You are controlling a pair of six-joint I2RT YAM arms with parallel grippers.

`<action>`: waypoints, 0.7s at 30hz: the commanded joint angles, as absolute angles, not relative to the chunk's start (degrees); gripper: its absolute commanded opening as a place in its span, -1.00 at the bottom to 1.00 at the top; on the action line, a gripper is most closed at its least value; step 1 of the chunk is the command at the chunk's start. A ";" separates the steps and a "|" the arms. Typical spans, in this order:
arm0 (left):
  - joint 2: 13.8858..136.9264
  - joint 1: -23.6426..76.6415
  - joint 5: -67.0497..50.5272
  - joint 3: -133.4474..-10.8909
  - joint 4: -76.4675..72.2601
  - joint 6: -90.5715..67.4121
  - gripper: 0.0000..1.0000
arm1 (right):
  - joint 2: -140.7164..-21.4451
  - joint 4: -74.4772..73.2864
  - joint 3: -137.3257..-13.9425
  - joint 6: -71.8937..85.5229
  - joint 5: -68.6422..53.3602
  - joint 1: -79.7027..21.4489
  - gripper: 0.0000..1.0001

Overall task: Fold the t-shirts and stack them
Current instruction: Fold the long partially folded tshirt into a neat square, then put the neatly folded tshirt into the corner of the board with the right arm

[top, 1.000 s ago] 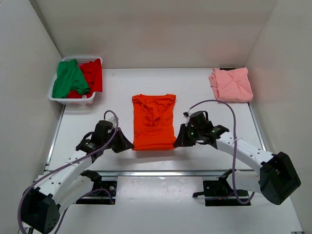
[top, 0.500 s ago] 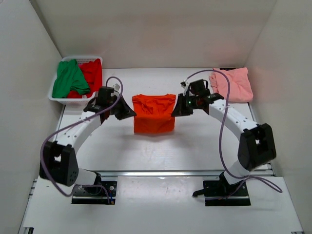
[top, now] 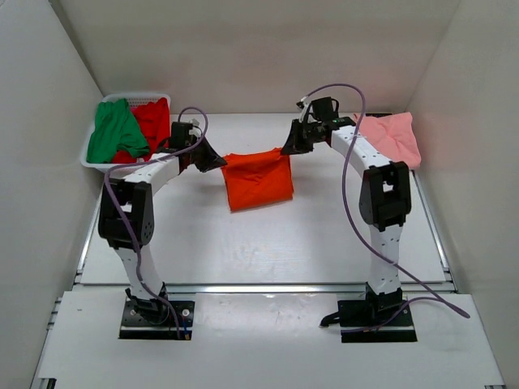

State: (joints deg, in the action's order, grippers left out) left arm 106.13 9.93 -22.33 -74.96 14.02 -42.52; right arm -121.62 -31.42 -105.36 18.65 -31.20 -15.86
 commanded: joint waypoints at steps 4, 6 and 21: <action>113.63 8.35 -21.27 -82.61 7.13 -45.52 -1.00 | -135.24 -33.31 -122.31 16.70 -32.69 -14.94 -1.00; 115.39 7.74 -20.04 -84.10 5.37 -46.40 -0.98 | -138.67 -33.57 -127.94 17.14 -33.23 -14.76 -1.00; 110.31 5.45 -10.99 -78.32 -12.39 -48.53 -0.08 | -134.04 -9.76 -116.82 19.16 -21.62 -14.15 0.65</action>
State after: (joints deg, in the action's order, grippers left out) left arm 118.04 5.10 -13.34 -80.60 -7.31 -50.68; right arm -141.29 -16.75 -118.50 19.38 -25.12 -15.16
